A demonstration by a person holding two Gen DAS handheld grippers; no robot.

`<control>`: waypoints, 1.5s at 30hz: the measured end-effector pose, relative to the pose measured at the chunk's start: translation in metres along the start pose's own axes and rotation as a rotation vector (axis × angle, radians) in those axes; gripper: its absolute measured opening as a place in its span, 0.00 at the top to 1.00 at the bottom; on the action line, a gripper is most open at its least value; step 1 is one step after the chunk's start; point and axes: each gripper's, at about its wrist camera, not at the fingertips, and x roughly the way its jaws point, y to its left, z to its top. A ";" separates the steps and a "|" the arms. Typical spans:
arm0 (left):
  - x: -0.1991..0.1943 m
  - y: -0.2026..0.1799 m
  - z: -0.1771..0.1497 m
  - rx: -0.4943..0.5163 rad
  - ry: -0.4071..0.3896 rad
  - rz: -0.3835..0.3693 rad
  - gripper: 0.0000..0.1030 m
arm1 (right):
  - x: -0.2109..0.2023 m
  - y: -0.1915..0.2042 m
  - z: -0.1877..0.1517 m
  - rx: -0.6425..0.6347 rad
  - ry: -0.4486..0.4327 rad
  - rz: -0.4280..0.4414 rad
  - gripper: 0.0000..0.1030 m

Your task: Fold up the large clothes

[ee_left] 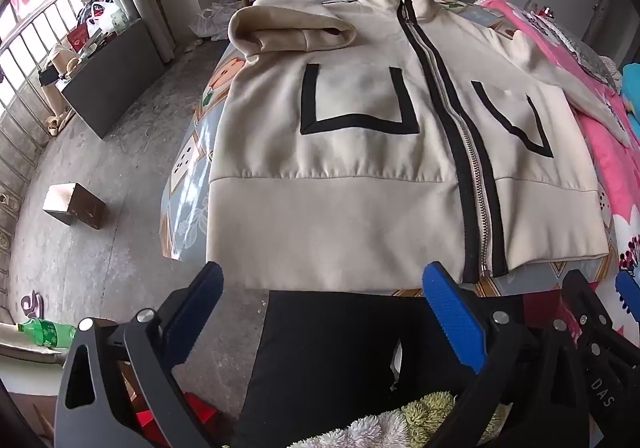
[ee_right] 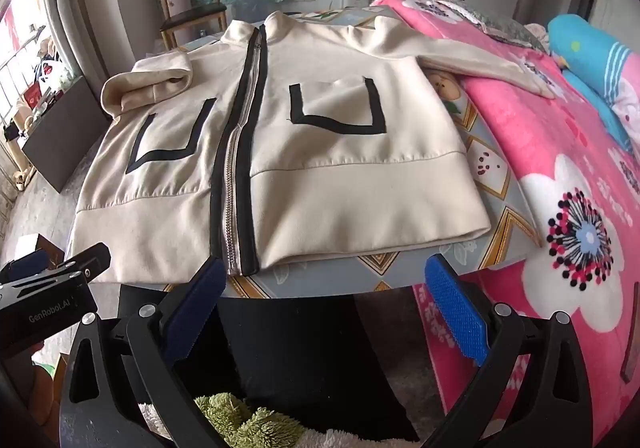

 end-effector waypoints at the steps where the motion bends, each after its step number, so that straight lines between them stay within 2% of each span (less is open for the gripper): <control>1: 0.000 0.000 0.000 0.001 -0.003 0.003 0.05 | 0.001 0.000 -0.001 -0.001 0.001 -0.002 0.07; 8: 0.001 0.007 0.006 0.008 0.007 -0.015 0.05 | 0.009 -0.001 0.001 -0.002 0.000 0.001 0.07; 14: 0.000 0.001 0.003 0.013 -0.002 0.003 0.05 | 0.014 -0.003 0.006 -0.004 0.000 0.005 0.07; 45: 0.000 0.008 0.002 -0.007 -0.009 0.019 0.05 | 0.002 0.005 0.006 -0.005 -0.009 0.005 0.07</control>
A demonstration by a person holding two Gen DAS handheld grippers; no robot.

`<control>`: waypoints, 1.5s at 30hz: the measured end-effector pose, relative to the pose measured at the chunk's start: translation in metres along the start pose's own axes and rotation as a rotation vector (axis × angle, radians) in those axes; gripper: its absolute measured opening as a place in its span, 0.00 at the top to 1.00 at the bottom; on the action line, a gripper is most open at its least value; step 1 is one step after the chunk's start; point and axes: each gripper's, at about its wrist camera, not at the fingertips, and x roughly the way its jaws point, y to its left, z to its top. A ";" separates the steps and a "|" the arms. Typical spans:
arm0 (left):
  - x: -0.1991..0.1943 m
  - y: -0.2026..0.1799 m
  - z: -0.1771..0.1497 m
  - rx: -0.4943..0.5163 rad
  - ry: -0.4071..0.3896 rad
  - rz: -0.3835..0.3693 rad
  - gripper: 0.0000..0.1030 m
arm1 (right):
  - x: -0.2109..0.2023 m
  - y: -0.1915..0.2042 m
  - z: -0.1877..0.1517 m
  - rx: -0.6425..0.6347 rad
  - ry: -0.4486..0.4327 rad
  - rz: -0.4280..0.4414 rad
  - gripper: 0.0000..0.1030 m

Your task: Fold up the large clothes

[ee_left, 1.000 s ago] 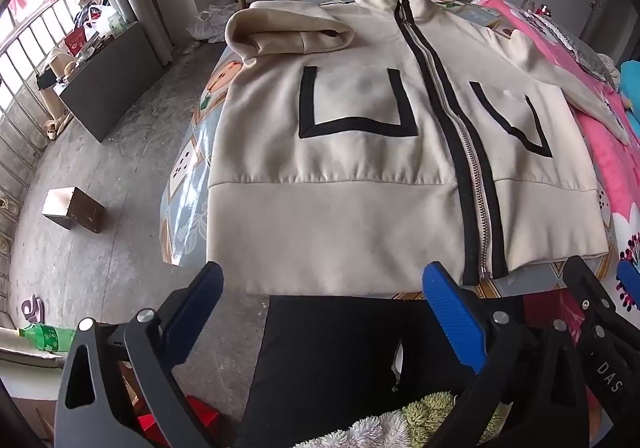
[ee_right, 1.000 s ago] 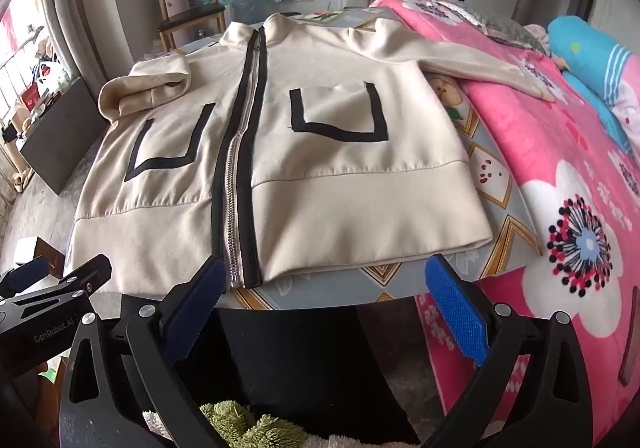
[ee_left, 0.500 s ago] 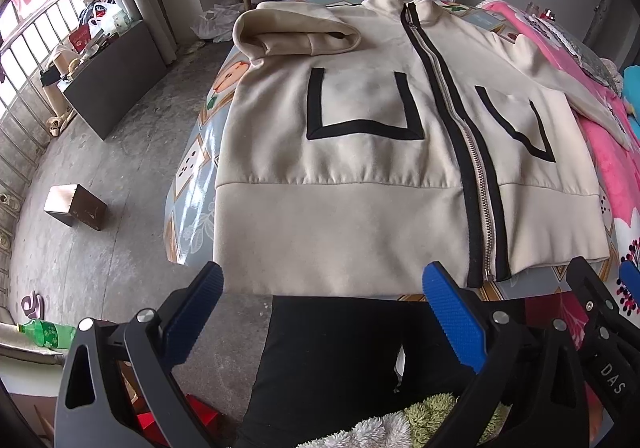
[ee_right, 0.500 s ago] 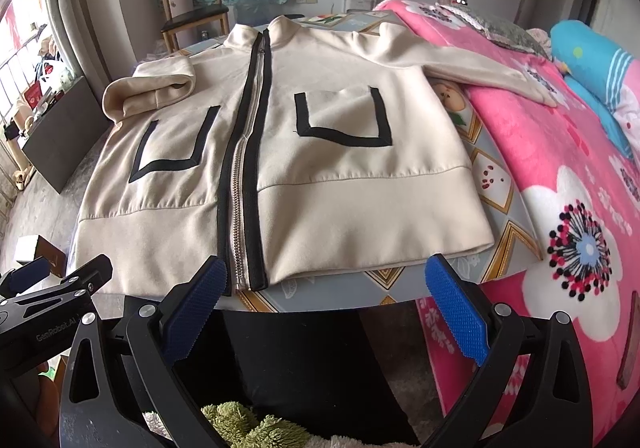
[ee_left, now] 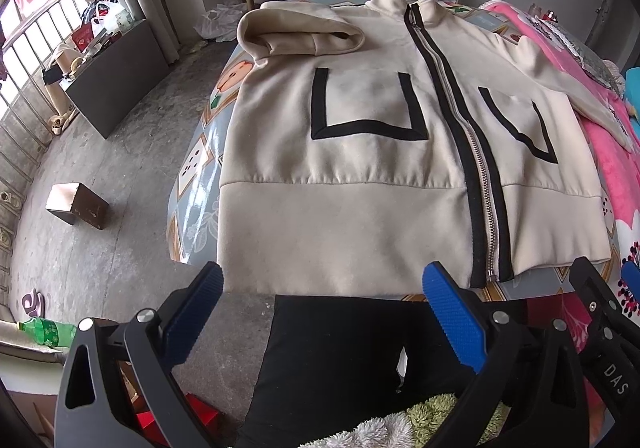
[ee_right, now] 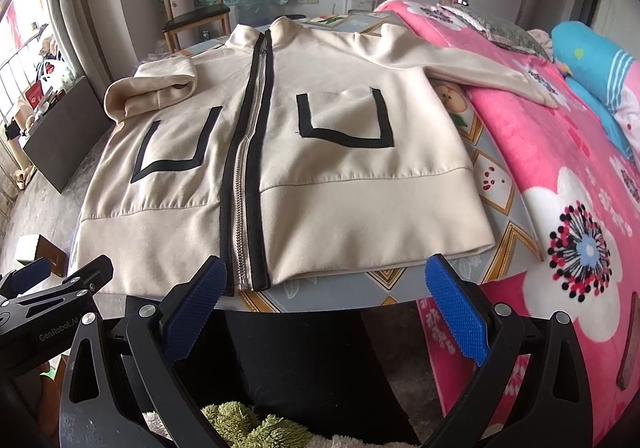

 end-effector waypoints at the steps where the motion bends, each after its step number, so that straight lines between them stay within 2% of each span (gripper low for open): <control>1: 0.000 0.000 0.000 -0.001 0.000 0.001 0.05 | 0.000 0.000 0.000 -0.001 0.000 0.000 0.07; 32: 0.006 0.007 0.005 -0.011 0.008 0.025 0.05 | 0.002 0.005 0.002 -0.004 -0.002 0.002 0.07; 45: 0.016 0.022 0.040 -0.040 -0.028 0.062 0.05 | 0.008 0.010 0.040 0.000 -0.048 0.010 0.07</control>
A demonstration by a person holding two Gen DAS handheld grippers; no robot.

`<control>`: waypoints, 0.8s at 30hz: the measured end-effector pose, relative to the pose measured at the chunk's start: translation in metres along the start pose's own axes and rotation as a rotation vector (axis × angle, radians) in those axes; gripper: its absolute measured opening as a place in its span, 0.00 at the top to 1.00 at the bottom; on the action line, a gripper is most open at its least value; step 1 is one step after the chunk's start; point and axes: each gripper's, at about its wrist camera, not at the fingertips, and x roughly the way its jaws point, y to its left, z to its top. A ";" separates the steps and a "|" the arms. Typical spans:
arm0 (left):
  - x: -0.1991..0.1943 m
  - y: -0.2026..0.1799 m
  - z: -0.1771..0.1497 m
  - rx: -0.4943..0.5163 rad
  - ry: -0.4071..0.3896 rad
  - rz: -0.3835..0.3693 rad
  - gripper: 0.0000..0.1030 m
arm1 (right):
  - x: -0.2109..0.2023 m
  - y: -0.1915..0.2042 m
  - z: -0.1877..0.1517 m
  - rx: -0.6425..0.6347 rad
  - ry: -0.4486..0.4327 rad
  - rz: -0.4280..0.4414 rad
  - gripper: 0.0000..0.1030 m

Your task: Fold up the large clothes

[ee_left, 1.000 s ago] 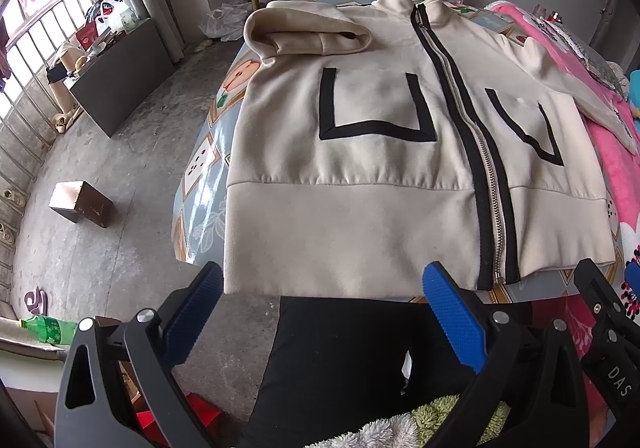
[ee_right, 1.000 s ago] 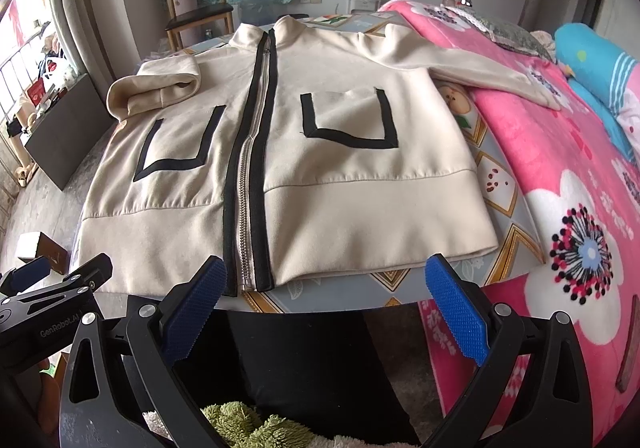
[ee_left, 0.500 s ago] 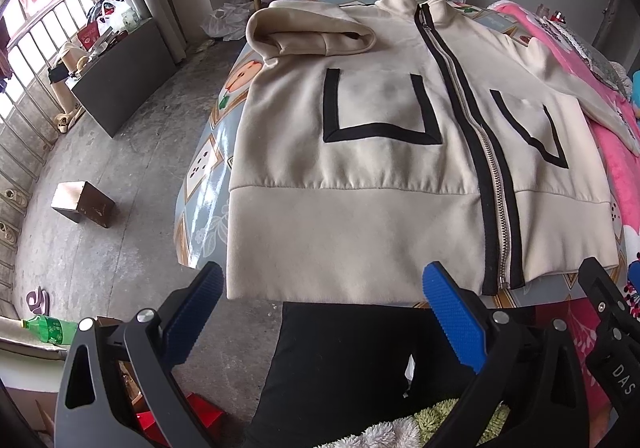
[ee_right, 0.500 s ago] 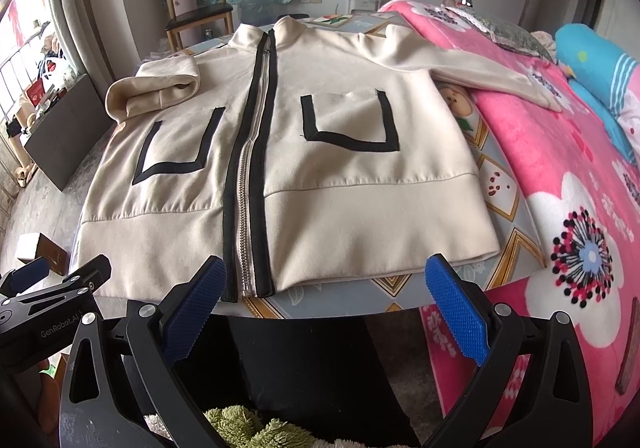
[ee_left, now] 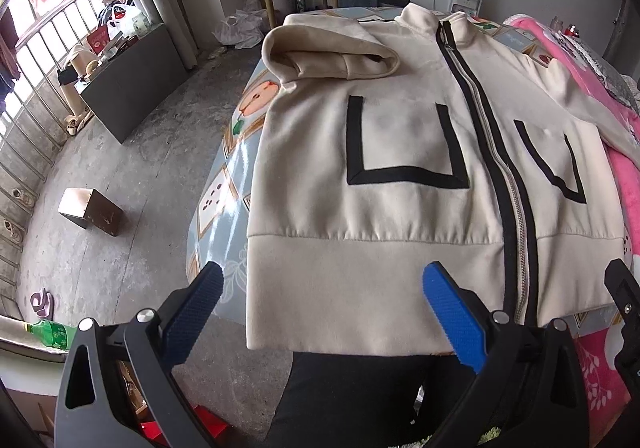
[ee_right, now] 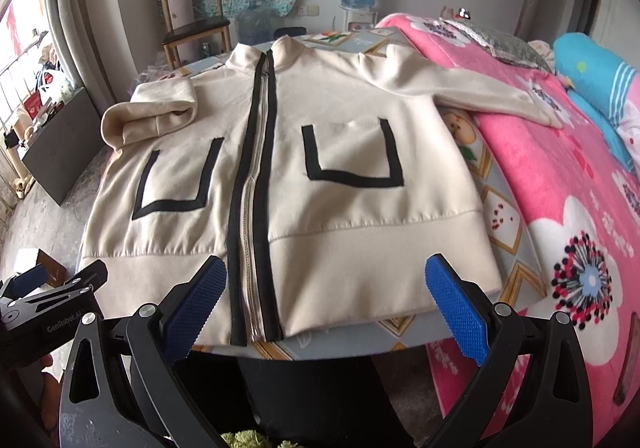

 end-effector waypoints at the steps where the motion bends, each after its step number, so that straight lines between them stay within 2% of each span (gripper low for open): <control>1: 0.002 0.002 0.003 -0.005 -0.003 0.003 0.05 | 0.003 0.001 0.005 -0.003 -0.002 0.006 0.07; 5: 0.014 0.017 0.023 -0.033 -0.020 0.030 0.05 | 0.012 0.006 0.030 -0.026 -0.029 0.072 0.07; 8: 0.024 0.032 0.042 -0.065 -0.042 0.061 0.05 | 0.019 0.014 0.061 -0.039 -0.074 0.191 0.07; 12: 0.039 0.050 0.073 -0.082 -0.080 0.068 0.05 | 0.045 0.041 0.109 -0.063 -0.088 0.346 0.07; 15: 0.048 0.061 0.100 -0.091 -0.132 0.058 0.05 | 0.084 0.071 0.141 -0.064 -0.017 0.480 0.07; 18: 0.061 0.067 0.121 -0.094 -0.179 0.001 0.05 | 0.125 0.102 0.160 -0.084 0.086 0.547 0.07; 20: 0.068 0.068 0.132 -0.099 -0.211 -0.035 0.05 | 0.153 0.121 0.167 -0.122 0.126 0.541 0.07; 22: 0.076 0.071 0.139 -0.100 -0.250 -0.092 0.05 | 0.179 0.134 0.169 -0.142 0.174 0.530 0.11; 24: 0.086 0.075 0.145 -0.121 -0.256 -0.148 0.05 | 0.202 0.139 0.170 -0.133 0.222 0.550 0.15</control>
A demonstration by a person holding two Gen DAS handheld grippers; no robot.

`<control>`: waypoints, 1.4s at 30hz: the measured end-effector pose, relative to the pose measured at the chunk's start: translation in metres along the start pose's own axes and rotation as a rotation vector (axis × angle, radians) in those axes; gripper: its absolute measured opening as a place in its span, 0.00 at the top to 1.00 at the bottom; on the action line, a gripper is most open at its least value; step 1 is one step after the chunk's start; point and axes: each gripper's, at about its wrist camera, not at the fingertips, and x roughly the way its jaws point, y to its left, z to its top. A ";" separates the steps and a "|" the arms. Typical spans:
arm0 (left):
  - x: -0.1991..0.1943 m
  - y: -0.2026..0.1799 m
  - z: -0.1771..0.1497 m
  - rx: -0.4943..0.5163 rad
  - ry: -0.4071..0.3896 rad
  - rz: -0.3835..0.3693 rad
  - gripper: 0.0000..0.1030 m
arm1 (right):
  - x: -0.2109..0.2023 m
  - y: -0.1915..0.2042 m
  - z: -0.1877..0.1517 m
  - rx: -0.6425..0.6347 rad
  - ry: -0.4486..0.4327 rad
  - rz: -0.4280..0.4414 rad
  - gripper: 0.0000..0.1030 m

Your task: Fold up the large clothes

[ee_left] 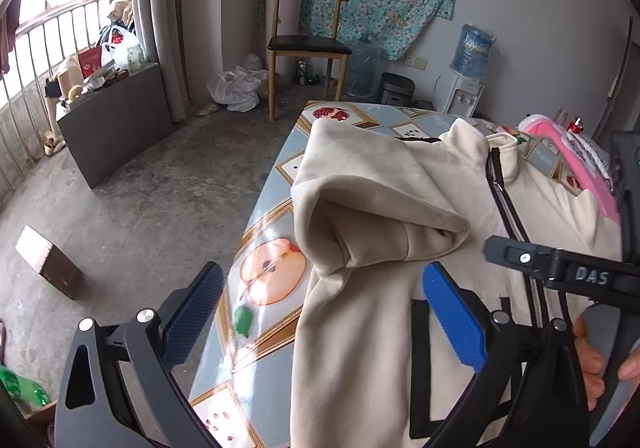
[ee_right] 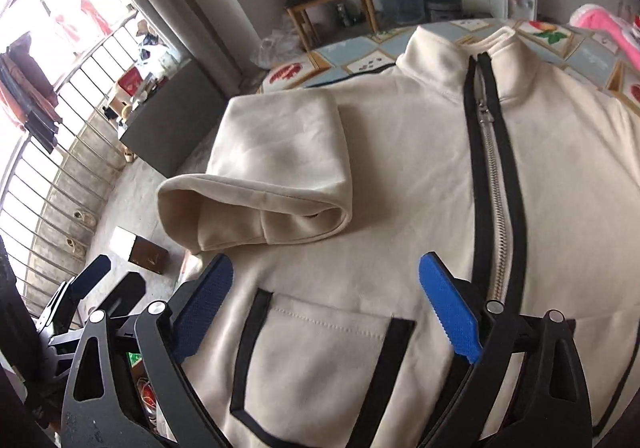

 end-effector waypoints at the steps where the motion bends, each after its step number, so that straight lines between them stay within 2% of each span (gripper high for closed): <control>1: 0.007 0.002 0.001 -0.014 0.010 -0.015 0.05 | 0.010 -0.004 0.003 0.019 0.021 0.006 0.16; 3: 0.020 0.005 0.002 -0.022 0.030 -0.033 0.05 | 0.021 -0.010 0.006 0.050 0.046 0.033 0.24; 5: 0.035 0.005 0.001 -0.017 0.041 -0.026 0.05 | 0.026 -0.012 0.008 0.061 0.049 0.065 0.26; 10: 0.059 0.006 -0.004 0.009 0.067 0.082 0.05 | 0.035 -0.008 0.012 0.024 0.036 0.102 0.37; 13: 0.070 0.012 -0.006 -0.036 0.089 0.092 0.05 | 0.040 -0.007 0.015 -0.001 0.021 0.078 0.52; 14: 0.071 0.014 -0.007 -0.044 0.094 0.094 0.05 | 0.042 -0.006 0.015 -0.005 0.026 0.065 0.65; 16: 0.074 0.013 -0.007 -0.048 0.104 0.108 0.05 | 0.039 -0.001 0.016 -0.051 0.021 0.029 0.78; 17: 0.073 0.012 -0.007 -0.045 0.104 0.114 0.05 | 0.033 0.005 0.018 -0.103 0.014 -0.007 0.91; 19: 0.072 0.009 -0.005 -0.032 0.107 0.122 0.05 | 0.015 0.021 0.028 -0.218 -0.032 -0.071 0.91; 22: 0.070 0.003 -0.004 -0.010 0.112 0.156 0.08 | -0.032 0.057 0.045 -0.505 -0.210 -0.311 0.93; 24: 0.069 0.003 -0.004 -0.013 0.119 0.147 0.08 | -0.058 0.080 0.050 -0.689 -0.293 -0.445 0.93; 27: 0.069 0.001 -0.004 -0.013 0.124 0.137 0.08 | -0.075 0.104 0.031 -0.966 -0.338 -0.612 0.93; 28: 0.069 -0.001 -0.004 -0.008 0.125 0.138 0.08 | -0.072 0.105 0.023 -1.012 -0.321 -0.628 0.93; 31: 0.071 -0.006 -0.005 -0.001 0.133 0.142 0.08 | -0.054 0.090 -0.014 -1.076 -0.213 -0.586 0.93; 33: 0.073 -0.010 -0.007 0.010 0.142 0.150 0.08 | -0.047 0.073 -0.032 -1.015 -0.129 -0.491 0.92; 34: 0.074 -0.011 -0.007 0.021 0.146 0.158 0.08 | -0.046 0.062 -0.039 -0.952 -0.086 -0.413 0.92; 35: 0.075 -0.013 -0.008 0.030 0.148 0.167 0.08 | -0.047 0.052 -0.044 -0.889 -0.057 -0.345 0.84; 36: 0.076 -0.014 -0.008 0.039 0.152 0.176 0.08 | -0.051 0.042 -0.048 -0.819 -0.043 -0.284 0.70; 38: 0.079 -0.015 -0.008 0.052 0.165 0.196 0.08 | -0.069 0.012 -0.051 -0.633 -0.051 -0.138 0.49; 39: 0.080 -0.015 -0.009 0.054 0.170 0.206 0.08 | -0.079 -0.001 -0.054 -0.547 -0.056 -0.076 0.44; 40: 0.081 -0.015 -0.009 0.054 0.174 0.212 0.08 | -0.087 -0.019 -0.051 -0.438 -0.060 -0.009 0.43; 42: 0.085 -0.013 -0.009 0.055 0.190 0.232 0.08 | -0.096 -0.048 -0.045 -0.237 -0.072 0.064 0.42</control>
